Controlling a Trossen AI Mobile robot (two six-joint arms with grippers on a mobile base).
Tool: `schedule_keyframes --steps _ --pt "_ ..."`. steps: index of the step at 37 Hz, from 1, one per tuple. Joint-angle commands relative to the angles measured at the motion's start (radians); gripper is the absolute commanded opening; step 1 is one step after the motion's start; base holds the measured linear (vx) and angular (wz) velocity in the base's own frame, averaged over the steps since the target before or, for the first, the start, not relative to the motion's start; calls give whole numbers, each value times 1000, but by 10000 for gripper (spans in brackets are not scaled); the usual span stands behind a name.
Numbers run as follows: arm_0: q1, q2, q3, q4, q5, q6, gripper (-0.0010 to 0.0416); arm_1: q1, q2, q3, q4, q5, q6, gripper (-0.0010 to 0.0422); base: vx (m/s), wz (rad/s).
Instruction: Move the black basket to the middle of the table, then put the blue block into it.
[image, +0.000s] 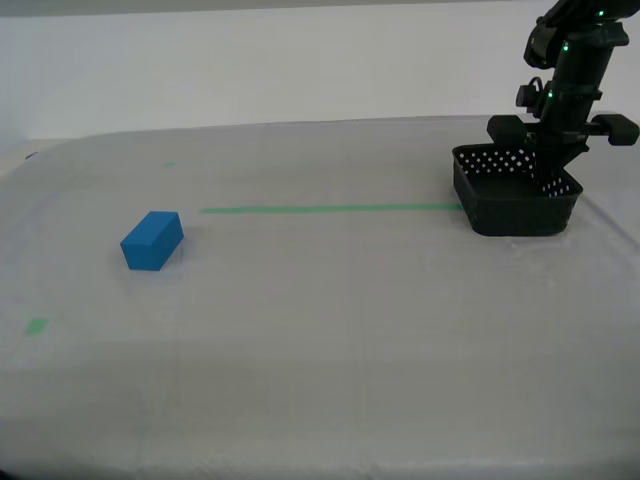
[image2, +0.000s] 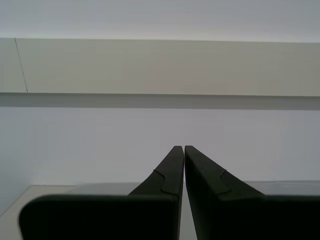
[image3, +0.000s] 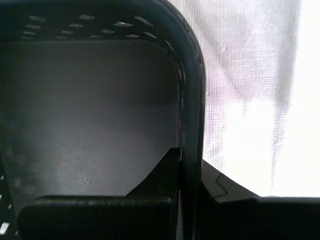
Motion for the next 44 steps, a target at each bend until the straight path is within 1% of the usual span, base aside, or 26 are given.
schedule_keyframes --steps 1,7,14,18,22,29,33,44 --pt "1 -21 0 -4 -20 7 -1 0 0 1 3 -1 2 0 0 0" --pt "2 -62 0 -27 -29 16 -1 0 0 1 3 -1 2 0 0 0" --pt "3 -122 0 -31 -92 24 -1 0 0 1 3 0 2 0 0 0" --pt "13 -161 0 -44 -125 43 -1 0 0 1 3 -1 2 0 0 0" --pt "32 -193 0 -57 -124 54 -1 0 0 1 4 -1 2 0 0 0" --pt "84 -224 0 -63 -124 95 -1 0 0 1 3 -1 2 0 0 0" --pt "119 -225 0 -72 -124 109 -1 0 0 1 3 -1 2 0 0 0" --pt "214 -225 0 -78 -123 204 -1 0 0 1 3 -1 2 0 0 0"
